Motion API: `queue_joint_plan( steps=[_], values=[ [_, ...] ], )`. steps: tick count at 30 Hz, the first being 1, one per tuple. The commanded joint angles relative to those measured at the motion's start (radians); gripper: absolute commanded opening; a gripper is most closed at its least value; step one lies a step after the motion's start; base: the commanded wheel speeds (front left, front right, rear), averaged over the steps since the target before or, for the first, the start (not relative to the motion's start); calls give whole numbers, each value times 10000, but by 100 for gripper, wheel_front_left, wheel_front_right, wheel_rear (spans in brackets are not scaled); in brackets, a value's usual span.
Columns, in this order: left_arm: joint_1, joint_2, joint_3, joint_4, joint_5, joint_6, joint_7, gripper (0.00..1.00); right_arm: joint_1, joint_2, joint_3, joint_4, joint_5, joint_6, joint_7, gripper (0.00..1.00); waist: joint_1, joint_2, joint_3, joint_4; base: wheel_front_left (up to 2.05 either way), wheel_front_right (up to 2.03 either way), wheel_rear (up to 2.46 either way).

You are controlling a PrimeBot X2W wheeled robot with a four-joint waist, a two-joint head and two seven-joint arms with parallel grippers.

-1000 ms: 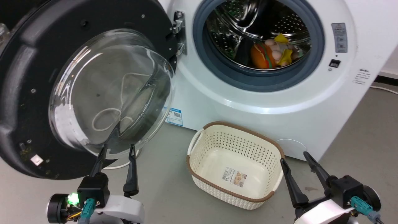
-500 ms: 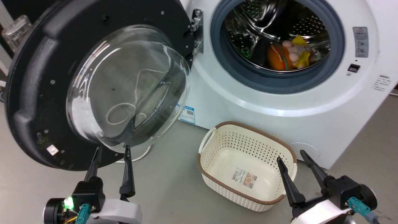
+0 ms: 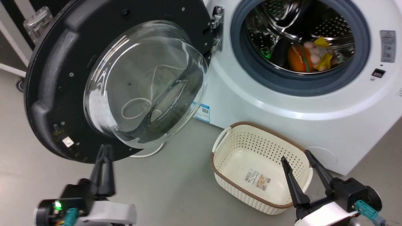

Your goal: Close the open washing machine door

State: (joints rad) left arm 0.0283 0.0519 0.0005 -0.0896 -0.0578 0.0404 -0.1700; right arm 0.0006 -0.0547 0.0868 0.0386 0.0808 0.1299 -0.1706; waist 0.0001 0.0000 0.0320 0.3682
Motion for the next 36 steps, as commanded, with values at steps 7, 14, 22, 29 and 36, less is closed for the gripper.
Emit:
queue_joint_plan(
  steps=[7, 14, 22, 29, 36],
  values=[
    [-755, 273, 1157, -830, -669, -658, -244, 0, 31, 34, -163, -129, -48, 6, -239, 100, 0, 0, 379, 370, 0, 0, 0],
    [-2592, 1097, 2732, 177, -2491, -1097, -200, 0, 166, 36, -419, -320, -138, 6, -385, 100, -1, 0, 690, 674, 0, 0, 0],
    [-5202, 2394, 4614, 3283, -5245, -975, 1522, 0, -19, 39, -306, -415, -263, 7, -552, 100, -1, 0, 1134, 456, 0, 0, 0],
    [-6951, 2808, 5693, 5921, -8193, -821, 4315, 0, -79, 42, -215, -462, -294, 7, -698, 100, -1, 0, 1415, 426, 0, 0, 0],
    [-7772, 2965, 6494, 7453, -10327, -918, 6553, 0, -150, 44, -84, -471, -178, 8, -844, 100, -1, 0, 1669, 467, 0, 0, 0]
  ],
)
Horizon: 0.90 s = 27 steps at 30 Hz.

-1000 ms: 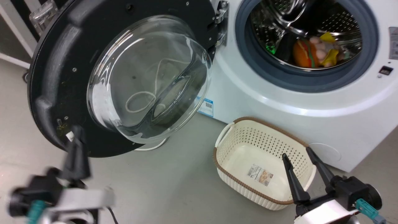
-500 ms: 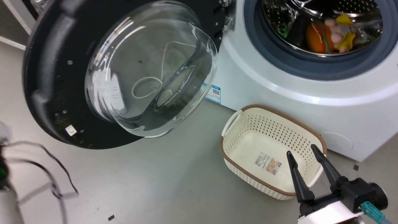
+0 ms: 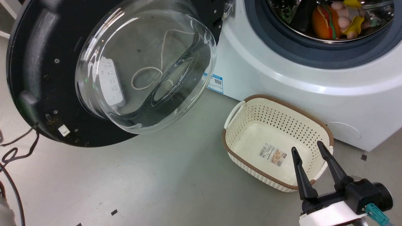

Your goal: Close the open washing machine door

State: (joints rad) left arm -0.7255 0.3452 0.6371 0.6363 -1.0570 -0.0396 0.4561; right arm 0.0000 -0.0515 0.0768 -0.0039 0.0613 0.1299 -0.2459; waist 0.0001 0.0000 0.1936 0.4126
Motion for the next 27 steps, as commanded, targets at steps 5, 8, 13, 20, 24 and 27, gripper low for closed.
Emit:
queue_joint_plan(
  steps=[5, 8, 13, 20, 24, 27],
  values=[
    [-143, -235, -58, 289, -1389, -607, 2227, 0, -183, 13, -94, -65, 17, 8, -159, 100, -1, 0, 162, 97, 0, 0, 0],
    [253, -442, -327, -81, -1698, -757, 3150, 0, -178, 13, -179, -46, 26, 8, -159, 100, -1, 0, 118, 91, 0, 0, 0],
    [838, -792, -564, -775, -2162, -848, 4136, 0, -164, 13, -308, 9, 128, 8, -159, 100, -1, 0, -61, 79, 0, 0, 0],
    [2400, -1807, -1075, -2557, -2858, -886, 5734, 0, -18, 13, -687, 79, 491, 8, -159, 100, -1, 0, -653, 28, 0, 0, 0],
    [3305, -2476, -1644, -3706, -2918, -880, 6243, 0, 91, 13, -873, 118, 557, 8, -159, 100, -1, 0, -922, 1, 0, 0, 0],
    [3926, -2783, -2183, -4374, -2995, -868, 6376, 0, 114, 13, -1039, 135, 589, 8, -159, 100, -1, 0, -1084, -122, 0, 0, 0]
  ],
)
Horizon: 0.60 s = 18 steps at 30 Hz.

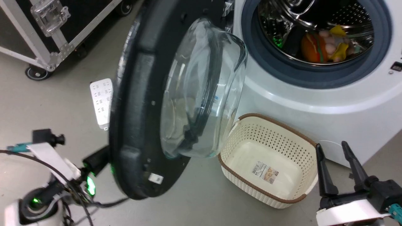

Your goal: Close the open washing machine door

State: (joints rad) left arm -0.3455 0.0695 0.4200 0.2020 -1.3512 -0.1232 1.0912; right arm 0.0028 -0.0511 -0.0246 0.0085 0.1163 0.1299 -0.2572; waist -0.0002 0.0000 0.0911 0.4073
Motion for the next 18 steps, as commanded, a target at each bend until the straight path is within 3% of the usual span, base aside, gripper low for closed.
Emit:
queue_joint_plan(
  steps=[1, 4, 8, 18],
  values=[
    [335, -93, -251, -241, -78, -17, -16, 0, 83, 9, -87, 16, 51, 8, -45, 100, 2, 0, -99, -135, 0, 0, 0],
    [956, -177, -1134, -756, -303, 88, -294, 0, 55, 9, -250, 54, 102, 8, -45, 100, 2, 0, -154, -394, 0, 0, 0],
    [1692, -188, -2838, -1100, -848, 195, -1535, 0, -14, 9, -437, 59, 110, 8, -45, 100, 2, 0, -79, -904, 0, 0, 0],
    [1746, -191, -6199, -893, -2348, 98, -4808, 0, -215, 9, -683, -25, 129, 8, -45, 100, 2, 0, 488, -2944, 0, 0, 0]
  ],
)
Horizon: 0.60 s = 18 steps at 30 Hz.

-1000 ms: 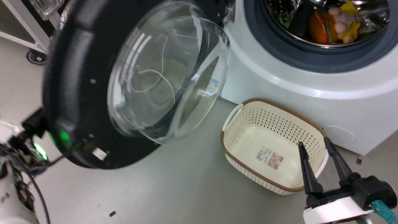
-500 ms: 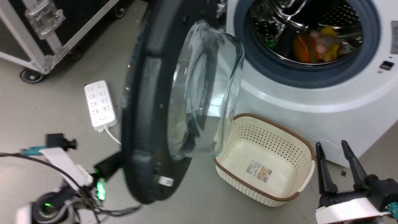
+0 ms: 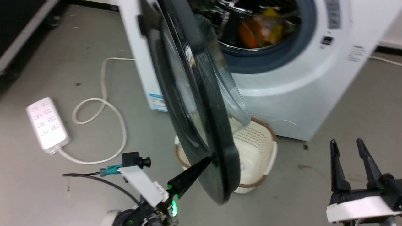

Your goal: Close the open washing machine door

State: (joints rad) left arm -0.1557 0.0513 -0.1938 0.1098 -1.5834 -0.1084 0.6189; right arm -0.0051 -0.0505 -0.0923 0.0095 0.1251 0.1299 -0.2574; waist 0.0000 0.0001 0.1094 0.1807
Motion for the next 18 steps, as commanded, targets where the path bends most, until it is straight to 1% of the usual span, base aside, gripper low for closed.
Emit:
queue_joint_plan(
  steps=[1, 8, 11, 13, 18],
  values=[
    [-285, -9, -293, 146, -66, -67, -394, 0, -175, 3, -5, -43, 43, 8, -44, 100, 0, -1, 385, -922, 0, 0, 0],
    [-1569, -10, -1589, 959, -575, -164, -2407, 0, -433, 3, -76, -89, 143, 8, -44, 100, 0, -1, 1117, -2629, 0, 0, 0],
    [-2303, -10, -2006, 1304, -856, -188, -3127, 0, -500, 3, -149, -85, 264, 8, -44, 100, 0, -1, 1436, -3226, 0, 0, 0],
    [-2898, -10, -2200, 1619, -973, -195, -3663, 0, -547, 3, -162, -63, 411, 8, -44, 100, 0, -1, 1655, -3586, 0, 0, 0],
    [-4543, -10, -2269, 2792, -1413, -200, -5185, 0, -700, 3, 47, -24, 654, 8, -44, 100, 0, -1, 2066, -4348, 0, 0, 0]
  ],
)
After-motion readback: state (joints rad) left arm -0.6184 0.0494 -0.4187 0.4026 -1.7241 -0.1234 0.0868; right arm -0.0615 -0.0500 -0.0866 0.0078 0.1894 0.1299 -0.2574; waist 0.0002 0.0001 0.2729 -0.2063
